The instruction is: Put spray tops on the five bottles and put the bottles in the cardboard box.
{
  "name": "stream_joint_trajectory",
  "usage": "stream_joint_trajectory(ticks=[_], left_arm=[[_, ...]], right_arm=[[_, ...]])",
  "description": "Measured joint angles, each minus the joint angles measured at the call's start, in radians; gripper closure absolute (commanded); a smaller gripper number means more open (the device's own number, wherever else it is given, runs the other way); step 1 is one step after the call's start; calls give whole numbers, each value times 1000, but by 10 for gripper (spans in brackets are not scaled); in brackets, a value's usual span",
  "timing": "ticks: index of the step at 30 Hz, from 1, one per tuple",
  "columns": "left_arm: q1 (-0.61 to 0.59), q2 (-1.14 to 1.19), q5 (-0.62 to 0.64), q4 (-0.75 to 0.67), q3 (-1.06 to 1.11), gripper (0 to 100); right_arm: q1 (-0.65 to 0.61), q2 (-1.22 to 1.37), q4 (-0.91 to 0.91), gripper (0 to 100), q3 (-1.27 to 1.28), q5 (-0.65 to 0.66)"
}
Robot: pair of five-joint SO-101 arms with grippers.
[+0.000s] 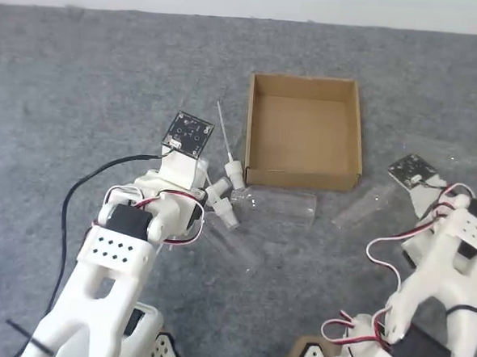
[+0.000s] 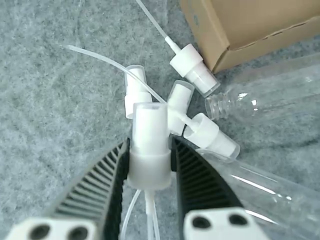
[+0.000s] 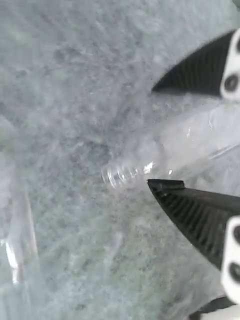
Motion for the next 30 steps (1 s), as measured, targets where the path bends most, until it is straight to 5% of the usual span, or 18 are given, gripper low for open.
stream_joint_trajectory(ticks=[10,25,30], left_arm=[[0,0,0,0,0,987],[0,0,0,0,0,987],[0,0,0,0,0,987]], right_arm=[[-26,2,203,662,-68,290],[48,2,-160,665,190,364],[57,2,-253,841,279,364]])
